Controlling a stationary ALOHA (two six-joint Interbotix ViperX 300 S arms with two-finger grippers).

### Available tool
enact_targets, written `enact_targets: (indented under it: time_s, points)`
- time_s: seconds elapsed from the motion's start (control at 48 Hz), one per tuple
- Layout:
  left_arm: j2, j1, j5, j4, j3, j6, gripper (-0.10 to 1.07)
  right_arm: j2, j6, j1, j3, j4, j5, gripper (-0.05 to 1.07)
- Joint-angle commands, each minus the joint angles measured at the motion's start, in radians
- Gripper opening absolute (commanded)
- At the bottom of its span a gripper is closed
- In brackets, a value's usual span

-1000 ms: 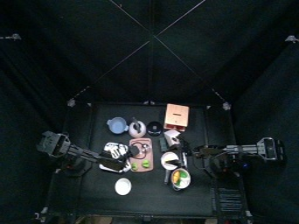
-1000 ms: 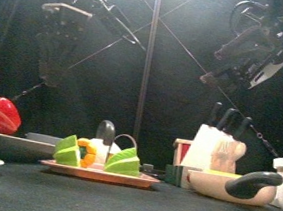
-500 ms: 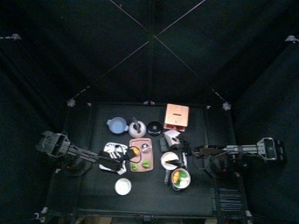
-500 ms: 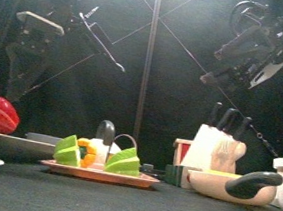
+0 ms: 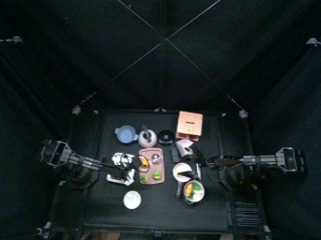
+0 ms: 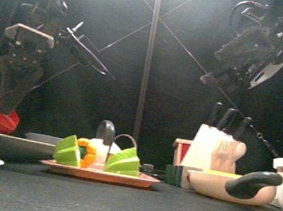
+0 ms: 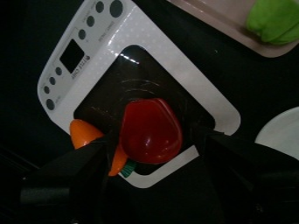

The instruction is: Grab apple

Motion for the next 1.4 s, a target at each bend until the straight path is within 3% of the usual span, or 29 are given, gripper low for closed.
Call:
enact_targets:
  time_s: [0.0, 0.375, 0.75, 1.062, 1.375]
  points:
    - [-0.020, 0.011, -0.021, -0.017, 0.006, 0.003, 0.99, -0.008, -0.002, -0.003, -0.011, 0.003, -0.003, 0.98]
    - [-0.034, 0.055, -0.144, -0.026, 0.071, 0.008, 0.99, -0.005, -0.002, -0.005, -0.011, 0.003, -0.003, 0.98]
    - [-0.041, 0.069, -0.173, -0.044, 0.097, 0.009, 0.94, -0.005, -0.002, -0.003, -0.011, 0.003, -0.003, 0.98]
    - [-0.058, 0.074, -0.186, -0.046, 0.097, 0.008, 0.78, -0.005, 0.000, -0.003, -0.011, 0.003, -0.003, 0.98]
    - [-0.130, 0.066, -0.186, -0.044, 0.091, -0.002, 0.78, -0.006, 0.000, -0.003, -0.011, 0.003, -0.003, 0.98]
